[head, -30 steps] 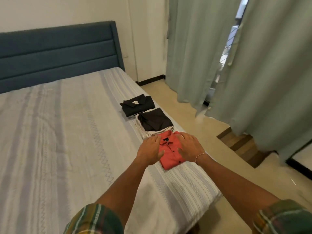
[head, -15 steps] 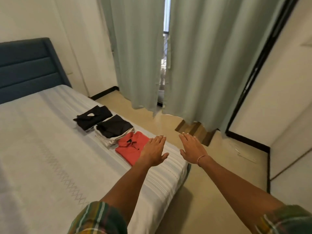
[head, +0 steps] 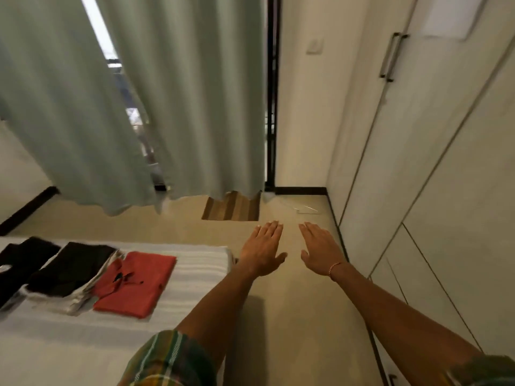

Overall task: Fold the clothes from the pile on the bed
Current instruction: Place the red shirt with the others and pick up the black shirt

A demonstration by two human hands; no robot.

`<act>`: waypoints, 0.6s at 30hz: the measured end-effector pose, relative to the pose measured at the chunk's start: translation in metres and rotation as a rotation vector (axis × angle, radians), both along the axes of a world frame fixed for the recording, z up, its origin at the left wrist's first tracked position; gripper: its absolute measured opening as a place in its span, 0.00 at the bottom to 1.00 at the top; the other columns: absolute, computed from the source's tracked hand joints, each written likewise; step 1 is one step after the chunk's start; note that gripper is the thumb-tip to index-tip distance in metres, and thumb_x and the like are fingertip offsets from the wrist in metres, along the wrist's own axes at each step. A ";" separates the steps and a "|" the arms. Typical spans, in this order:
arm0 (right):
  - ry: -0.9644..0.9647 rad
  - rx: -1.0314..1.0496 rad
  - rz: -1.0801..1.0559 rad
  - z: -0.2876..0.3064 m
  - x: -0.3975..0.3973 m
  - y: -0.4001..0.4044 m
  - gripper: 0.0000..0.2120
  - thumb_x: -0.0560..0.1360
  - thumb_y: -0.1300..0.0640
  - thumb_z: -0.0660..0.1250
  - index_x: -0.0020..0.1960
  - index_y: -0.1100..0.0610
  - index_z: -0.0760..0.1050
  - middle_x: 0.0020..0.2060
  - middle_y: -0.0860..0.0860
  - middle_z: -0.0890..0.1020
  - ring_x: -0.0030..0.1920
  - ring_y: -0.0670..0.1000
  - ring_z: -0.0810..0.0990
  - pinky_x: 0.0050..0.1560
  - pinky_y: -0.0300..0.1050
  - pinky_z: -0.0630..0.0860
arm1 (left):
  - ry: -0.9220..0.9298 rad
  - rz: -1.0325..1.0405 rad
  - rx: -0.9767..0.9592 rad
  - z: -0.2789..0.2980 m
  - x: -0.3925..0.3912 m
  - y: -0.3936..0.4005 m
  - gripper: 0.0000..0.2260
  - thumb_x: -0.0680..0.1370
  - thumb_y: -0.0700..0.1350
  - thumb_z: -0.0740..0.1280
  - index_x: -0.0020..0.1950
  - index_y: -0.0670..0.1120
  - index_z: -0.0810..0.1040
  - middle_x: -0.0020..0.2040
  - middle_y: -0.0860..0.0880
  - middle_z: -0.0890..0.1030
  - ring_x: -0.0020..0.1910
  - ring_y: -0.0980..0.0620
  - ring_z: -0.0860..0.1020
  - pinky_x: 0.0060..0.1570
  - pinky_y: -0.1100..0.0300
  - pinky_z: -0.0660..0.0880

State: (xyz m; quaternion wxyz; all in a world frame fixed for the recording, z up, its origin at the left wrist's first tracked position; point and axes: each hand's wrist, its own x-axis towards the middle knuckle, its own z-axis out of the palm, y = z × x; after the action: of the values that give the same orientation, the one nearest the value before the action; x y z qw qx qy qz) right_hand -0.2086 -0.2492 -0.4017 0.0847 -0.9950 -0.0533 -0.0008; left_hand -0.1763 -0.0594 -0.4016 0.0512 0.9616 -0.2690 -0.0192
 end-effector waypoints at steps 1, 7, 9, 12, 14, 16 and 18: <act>-0.003 0.001 -0.046 -0.001 -0.005 -0.011 0.35 0.81 0.52 0.63 0.82 0.55 0.51 0.81 0.55 0.56 0.80 0.56 0.54 0.79 0.52 0.53 | -0.008 -0.045 0.004 0.000 0.003 -0.012 0.36 0.83 0.61 0.57 0.82 0.47 0.45 0.83 0.46 0.47 0.82 0.46 0.46 0.80 0.48 0.46; 0.011 0.031 -0.346 -0.004 -0.047 -0.060 0.35 0.80 0.54 0.63 0.82 0.56 0.50 0.80 0.56 0.56 0.80 0.56 0.54 0.79 0.52 0.52 | -0.010 -0.346 0.016 -0.002 0.012 -0.078 0.36 0.83 0.60 0.59 0.82 0.46 0.45 0.83 0.46 0.47 0.82 0.46 0.46 0.80 0.48 0.46; 0.010 0.040 -0.419 -0.006 -0.059 -0.067 0.35 0.81 0.54 0.63 0.82 0.56 0.51 0.80 0.56 0.56 0.80 0.56 0.54 0.79 0.52 0.52 | -0.014 -0.434 0.012 -0.005 0.011 -0.094 0.36 0.83 0.59 0.59 0.82 0.46 0.45 0.83 0.46 0.47 0.82 0.47 0.47 0.80 0.48 0.46; 0.024 0.054 -0.538 -0.013 -0.085 -0.075 0.34 0.81 0.55 0.63 0.81 0.57 0.51 0.80 0.56 0.56 0.80 0.56 0.55 0.79 0.51 0.52 | -0.019 -0.595 0.023 -0.012 0.002 -0.121 0.36 0.83 0.59 0.58 0.82 0.45 0.44 0.83 0.46 0.47 0.82 0.47 0.46 0.80 0.48 0.46; 0.039 0.050 -0.627 -0.021 -0.108 -0.078 0.34 0.81 0.54 0.63 0.81 0.57 0.52 0.80 0.56 0.57 0.80 0.56 0.55 0.79 0.51 0.52 | -0.012 -0.704 0.024 -0.019 -0.007 -0.138 0.36 0.83 0.59 0.57 0.83 0.44 0.44 0.83 0.46 0.47 0.82 0.48 0.46 0.80 0.49 0.45; 0.055 0.061 -0.701 -0.027 -0.130 -0.080 0.34 0.81 0.54 0.63 0.81 0.57 0.52 0.80 0.56 0.56 0.80 0.56 0.55 0.79 0.51 0.52 | -0.003 -0.792 0.030 -0.026 -0.019 -0.154 0.35 0.83 0.59 0.57 0.83 0.44 0.45 0.83 0.46 0.48 0.82 0.48 0.47 0.80 0.49 0.45; 0.083 0.072 -0.777 -0.033 -0.156 -0.086 0.34 0.81 0.53 0.63 0.81 0.56 0.52 0.80 0.56 0.56 0.80 0.56 0.55 0.79 0.52 0.53 | 0.010 -0.878 0.035 -0.032 -0.034 -0.169 0.35 0.84 0.59 0.57 0.82 0.44 0.45 0.83 0.46 0.48 0.82 0.48 0.47 0.80 0.49 0.45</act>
State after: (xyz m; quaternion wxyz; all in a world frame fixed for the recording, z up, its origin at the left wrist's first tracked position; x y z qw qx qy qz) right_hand -0.3649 -0.3351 -0.4344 0.1152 -0.9365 0.3310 0.0054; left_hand -0.2106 -0.2287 -0.4339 0.0232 0.7567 -0.6516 -0.0484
